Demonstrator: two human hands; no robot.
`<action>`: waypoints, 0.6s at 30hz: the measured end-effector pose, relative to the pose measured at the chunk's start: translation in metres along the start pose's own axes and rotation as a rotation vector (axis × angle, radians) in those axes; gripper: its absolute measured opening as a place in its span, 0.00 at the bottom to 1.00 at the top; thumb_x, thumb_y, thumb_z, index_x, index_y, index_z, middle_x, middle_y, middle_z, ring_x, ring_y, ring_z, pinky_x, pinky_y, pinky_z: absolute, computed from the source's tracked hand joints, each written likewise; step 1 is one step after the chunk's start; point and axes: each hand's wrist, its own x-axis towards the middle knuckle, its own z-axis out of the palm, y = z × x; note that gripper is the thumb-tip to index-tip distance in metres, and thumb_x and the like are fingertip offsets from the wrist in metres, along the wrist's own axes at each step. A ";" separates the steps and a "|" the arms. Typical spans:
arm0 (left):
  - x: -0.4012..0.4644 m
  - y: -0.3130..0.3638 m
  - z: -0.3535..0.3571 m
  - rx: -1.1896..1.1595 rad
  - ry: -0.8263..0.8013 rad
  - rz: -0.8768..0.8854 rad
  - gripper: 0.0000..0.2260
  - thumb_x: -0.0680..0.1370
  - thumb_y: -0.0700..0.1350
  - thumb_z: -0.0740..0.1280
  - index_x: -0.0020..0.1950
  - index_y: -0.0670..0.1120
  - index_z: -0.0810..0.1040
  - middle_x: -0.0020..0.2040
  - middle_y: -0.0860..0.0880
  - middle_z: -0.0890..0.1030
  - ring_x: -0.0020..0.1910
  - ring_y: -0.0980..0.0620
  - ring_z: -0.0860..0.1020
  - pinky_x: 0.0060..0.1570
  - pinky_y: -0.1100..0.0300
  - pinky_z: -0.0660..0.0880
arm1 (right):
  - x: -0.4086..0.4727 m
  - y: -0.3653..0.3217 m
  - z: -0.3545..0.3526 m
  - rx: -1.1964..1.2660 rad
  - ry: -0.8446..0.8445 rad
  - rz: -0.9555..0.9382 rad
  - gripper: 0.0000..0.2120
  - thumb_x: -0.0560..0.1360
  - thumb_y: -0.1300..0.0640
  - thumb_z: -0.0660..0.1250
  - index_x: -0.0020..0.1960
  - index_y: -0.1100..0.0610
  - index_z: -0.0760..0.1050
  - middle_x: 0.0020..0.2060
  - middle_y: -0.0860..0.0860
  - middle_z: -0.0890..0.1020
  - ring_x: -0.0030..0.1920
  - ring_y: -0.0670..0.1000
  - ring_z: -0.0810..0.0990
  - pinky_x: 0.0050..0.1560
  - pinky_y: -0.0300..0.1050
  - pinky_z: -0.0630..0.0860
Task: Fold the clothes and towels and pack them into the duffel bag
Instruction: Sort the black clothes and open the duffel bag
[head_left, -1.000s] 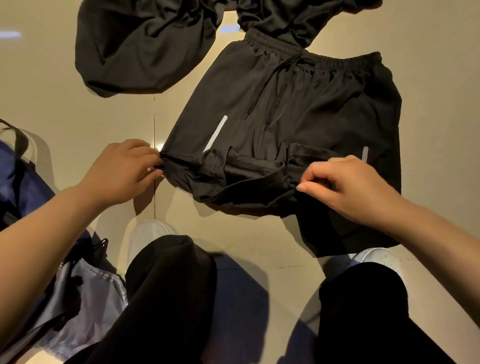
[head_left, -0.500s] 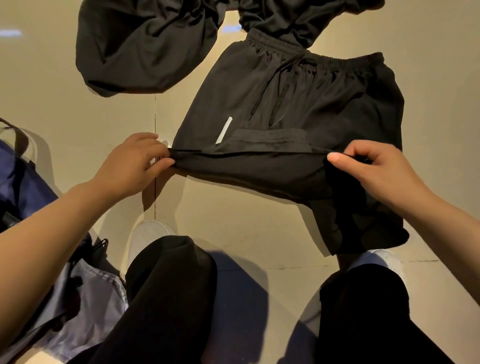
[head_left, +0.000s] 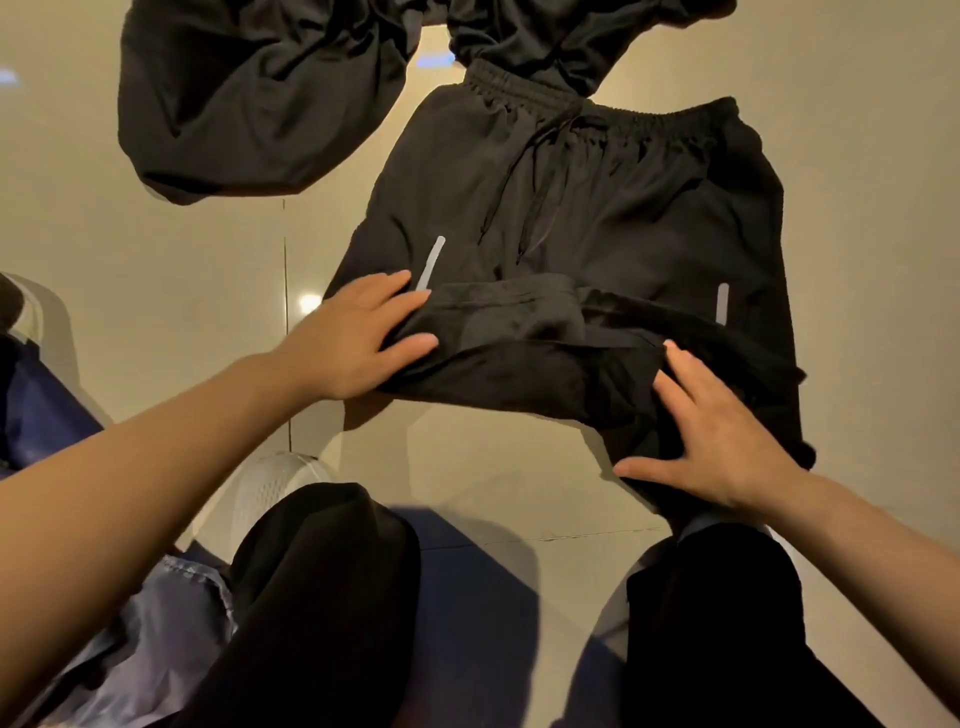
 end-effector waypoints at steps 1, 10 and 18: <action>0.005 0.004 0.008 0.053 -0.023 0.005 0.38 0.74 0.71 0.42 0.77 0.50 0.61 0.77 0.45 0.61 0.76 0.44 0.59 0.74 0.50 0.56 | 0.005 0.012 -0.001 -0.036 0.017 0.018 0.55 0.64 0.27 0.64 0.79 0.52 0.46 0.78 0.51 0.43 0.78 0.52 0.43 0.77 0.55 0.48; 0.068 0.055 0.019 0.227 -0.027 0.124 0.37 0.76 0.62 0.63 0.79 0.49 0.52 0.79 0.43 0.51 0.77 0.42 0.51 0.75 0.52 0.51 | 0.040 0.100 -0.066 -0.239 0.066 0.169 0.33 0.77 0.56 0.63 0.78 0.47 0.52 0.77 0.54 0.53 0.76 0.59 0.54 0.72 0.61 0.57; 0.020 0.043 0.034 0.132 0.256 0.166 0.22 0.67 0.37 0.77 0.59 0.41 0.79 0.46 0.41 0.80 0.41 0.38 0.79 0.39 0.48 0.77 | -0.003 0.017 -0.048 0.395 0.492 0.171 0.18 0.75 0.41 0.65 0.59 0.50 0.73 0.53 0.46 0.74 0.52 0.46 0.73 0.51 0.43 0.71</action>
